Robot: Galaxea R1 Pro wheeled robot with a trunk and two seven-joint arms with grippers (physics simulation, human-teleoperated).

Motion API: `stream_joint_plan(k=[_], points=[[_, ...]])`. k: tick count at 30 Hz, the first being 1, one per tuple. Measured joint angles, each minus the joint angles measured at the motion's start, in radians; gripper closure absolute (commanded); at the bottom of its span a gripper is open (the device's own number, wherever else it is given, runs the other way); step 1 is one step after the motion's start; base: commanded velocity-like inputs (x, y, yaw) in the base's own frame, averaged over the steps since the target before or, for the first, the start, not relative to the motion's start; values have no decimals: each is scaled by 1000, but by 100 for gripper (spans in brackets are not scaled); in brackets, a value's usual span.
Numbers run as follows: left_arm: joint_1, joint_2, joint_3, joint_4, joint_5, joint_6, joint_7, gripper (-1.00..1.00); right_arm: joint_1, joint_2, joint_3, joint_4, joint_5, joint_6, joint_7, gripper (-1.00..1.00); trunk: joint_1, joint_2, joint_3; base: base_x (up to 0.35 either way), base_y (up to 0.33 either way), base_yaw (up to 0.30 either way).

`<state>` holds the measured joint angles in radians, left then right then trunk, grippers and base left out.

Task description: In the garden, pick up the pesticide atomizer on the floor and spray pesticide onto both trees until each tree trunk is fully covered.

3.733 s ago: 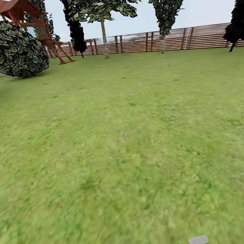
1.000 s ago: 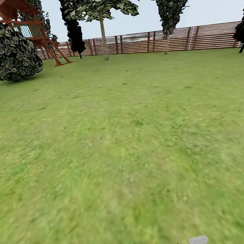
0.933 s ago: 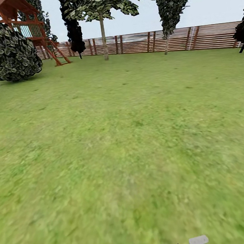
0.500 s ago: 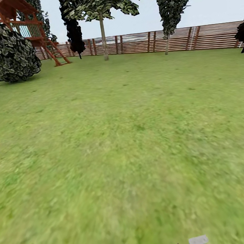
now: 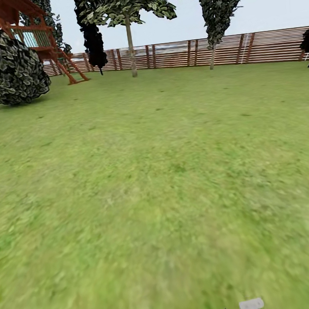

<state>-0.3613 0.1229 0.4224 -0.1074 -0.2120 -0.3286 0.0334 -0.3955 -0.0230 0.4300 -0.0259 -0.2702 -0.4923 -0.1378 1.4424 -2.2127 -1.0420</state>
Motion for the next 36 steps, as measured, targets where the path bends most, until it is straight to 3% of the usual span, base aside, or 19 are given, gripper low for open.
stream_joint_plan(k=[36], points=[[0,-2,2,3,-2,1,1,100,0,0,0,0,0,0,0,-100,0,0,0,287,0,0]])
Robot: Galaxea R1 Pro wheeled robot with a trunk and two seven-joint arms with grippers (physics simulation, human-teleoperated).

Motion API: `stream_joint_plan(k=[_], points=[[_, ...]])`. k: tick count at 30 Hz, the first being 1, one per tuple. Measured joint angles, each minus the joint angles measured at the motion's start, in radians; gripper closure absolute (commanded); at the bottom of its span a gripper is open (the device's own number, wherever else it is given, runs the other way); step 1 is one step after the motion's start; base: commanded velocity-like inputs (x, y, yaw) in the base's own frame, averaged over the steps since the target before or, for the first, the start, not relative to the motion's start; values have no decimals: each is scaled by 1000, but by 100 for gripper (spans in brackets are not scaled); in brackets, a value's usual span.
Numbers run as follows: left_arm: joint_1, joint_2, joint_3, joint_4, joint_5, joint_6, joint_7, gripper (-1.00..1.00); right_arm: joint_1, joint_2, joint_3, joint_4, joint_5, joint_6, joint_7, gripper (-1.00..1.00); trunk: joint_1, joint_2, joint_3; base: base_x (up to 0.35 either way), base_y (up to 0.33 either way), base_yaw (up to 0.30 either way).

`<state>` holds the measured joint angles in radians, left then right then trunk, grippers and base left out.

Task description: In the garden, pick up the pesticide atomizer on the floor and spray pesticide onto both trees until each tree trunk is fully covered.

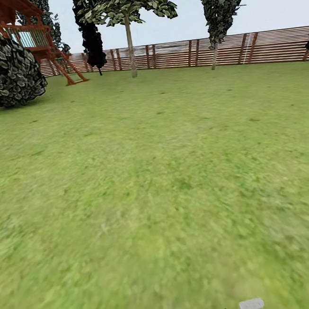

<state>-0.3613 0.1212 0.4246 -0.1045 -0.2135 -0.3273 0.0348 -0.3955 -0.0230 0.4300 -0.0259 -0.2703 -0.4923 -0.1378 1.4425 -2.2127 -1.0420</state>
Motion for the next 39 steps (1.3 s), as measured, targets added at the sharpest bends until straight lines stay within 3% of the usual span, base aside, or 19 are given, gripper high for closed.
stream_joint_plan(k=[39], points=[[0,-17,1,2,0,0,-1,100,0,0,0,0,0,0,0,-100,0,0,0,256,0,0]])
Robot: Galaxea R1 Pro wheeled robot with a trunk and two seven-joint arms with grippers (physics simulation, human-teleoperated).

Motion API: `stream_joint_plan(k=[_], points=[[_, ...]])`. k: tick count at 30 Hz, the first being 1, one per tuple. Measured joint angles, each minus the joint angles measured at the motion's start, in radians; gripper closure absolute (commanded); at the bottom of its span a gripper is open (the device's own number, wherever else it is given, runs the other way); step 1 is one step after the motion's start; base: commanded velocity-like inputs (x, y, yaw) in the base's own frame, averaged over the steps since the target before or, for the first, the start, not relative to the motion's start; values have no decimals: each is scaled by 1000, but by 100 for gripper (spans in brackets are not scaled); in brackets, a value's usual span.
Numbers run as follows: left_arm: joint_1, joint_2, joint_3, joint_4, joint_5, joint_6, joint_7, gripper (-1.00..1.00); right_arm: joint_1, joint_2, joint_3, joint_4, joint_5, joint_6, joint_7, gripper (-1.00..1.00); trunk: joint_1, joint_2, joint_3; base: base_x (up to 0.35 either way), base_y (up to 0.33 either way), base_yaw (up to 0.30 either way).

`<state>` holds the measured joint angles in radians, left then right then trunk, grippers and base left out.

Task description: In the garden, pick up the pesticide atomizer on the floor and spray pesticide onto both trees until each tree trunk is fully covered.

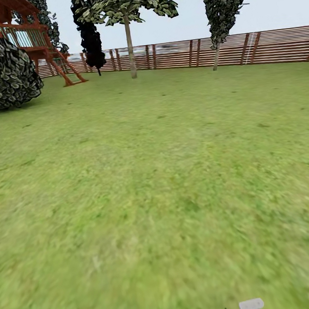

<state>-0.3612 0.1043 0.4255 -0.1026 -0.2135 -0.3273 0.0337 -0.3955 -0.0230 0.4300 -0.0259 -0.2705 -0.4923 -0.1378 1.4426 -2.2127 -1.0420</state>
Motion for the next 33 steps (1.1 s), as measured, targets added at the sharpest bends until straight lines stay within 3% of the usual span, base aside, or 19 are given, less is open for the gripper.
stream_joint_plan(k=[33], points=[[0,-1,-2,-2,0,0,-2,100,0,0,0,0,0,0,0,-100,0,0,0,220,0,0]])
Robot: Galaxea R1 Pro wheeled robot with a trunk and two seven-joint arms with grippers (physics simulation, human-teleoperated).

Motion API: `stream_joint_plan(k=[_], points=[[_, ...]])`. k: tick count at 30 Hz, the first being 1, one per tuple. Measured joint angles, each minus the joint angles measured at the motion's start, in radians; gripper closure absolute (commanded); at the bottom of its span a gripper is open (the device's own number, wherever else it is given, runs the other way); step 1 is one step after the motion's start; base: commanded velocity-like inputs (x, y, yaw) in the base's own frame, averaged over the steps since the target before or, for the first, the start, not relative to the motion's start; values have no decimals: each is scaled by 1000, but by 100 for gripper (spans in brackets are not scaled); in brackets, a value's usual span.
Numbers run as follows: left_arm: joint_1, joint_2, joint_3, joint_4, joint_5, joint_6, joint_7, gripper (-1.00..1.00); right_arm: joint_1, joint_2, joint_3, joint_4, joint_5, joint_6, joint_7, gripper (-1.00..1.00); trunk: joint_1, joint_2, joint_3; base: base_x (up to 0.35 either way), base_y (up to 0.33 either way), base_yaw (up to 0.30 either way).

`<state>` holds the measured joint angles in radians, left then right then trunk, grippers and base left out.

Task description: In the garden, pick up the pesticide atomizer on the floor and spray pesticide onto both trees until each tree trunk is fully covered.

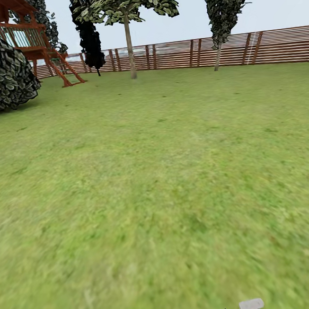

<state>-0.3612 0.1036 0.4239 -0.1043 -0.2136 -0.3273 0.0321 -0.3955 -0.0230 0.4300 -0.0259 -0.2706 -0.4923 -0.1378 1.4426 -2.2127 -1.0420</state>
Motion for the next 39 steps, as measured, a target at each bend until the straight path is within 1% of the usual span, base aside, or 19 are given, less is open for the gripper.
stream_joint_plan(k=[26,31,39], points=[[0,1,0,0,0,0,0,100,0,0,0,0,0,0,0,-100,0,0,0,206,0,0],[0,7,-1,-2,-1,-1,0,100,0,0,0,0,1,0,0,-100,0,0,0,230,0,0],[0,6,-2,-1,-1,-1,0,100,0,0,0,0,0,0,0,-100,0,0,0,230,0,0]])
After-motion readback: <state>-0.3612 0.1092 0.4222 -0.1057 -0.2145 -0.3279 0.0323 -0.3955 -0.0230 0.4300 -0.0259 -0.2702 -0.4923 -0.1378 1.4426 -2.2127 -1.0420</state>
